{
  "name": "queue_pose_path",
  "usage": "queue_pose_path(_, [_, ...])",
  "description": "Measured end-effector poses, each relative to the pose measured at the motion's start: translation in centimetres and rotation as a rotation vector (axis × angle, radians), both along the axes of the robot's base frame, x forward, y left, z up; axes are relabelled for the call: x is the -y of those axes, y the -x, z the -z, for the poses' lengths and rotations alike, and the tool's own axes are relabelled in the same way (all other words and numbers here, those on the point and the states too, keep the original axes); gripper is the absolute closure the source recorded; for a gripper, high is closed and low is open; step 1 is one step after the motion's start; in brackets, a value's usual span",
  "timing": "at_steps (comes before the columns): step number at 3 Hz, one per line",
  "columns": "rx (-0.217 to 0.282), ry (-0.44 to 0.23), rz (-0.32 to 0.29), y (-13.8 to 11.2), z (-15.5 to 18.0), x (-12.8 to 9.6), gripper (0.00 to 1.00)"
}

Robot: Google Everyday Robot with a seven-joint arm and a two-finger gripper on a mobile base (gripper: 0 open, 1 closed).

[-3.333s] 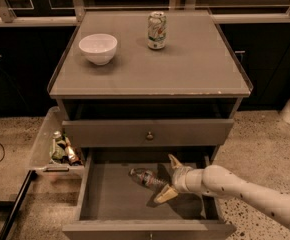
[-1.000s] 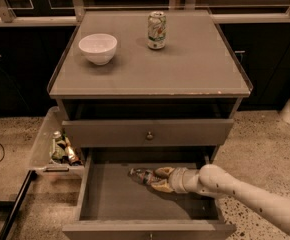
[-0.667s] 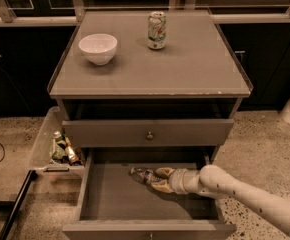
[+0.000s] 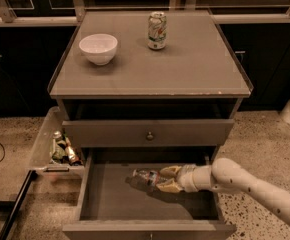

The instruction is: Pick water bottle from middle drawer and place on counter

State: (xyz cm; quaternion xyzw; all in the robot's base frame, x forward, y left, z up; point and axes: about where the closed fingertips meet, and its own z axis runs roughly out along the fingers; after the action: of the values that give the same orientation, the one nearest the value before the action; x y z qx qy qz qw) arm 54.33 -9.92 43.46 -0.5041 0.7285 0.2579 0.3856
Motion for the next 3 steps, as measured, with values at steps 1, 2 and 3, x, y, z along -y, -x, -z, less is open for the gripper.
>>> queue_pose_path(1, [0.057,0.049,-0.022,-0.3,-7.4,2.1,1.00])
queue_pose_path(2, [0.173,0.146,-0.002,-1.0,-16.9,4.7,1.00])
queue_pose_path(3, [0.173,0.146,-0.002,-1.0,-16.9,4.7,1.00])
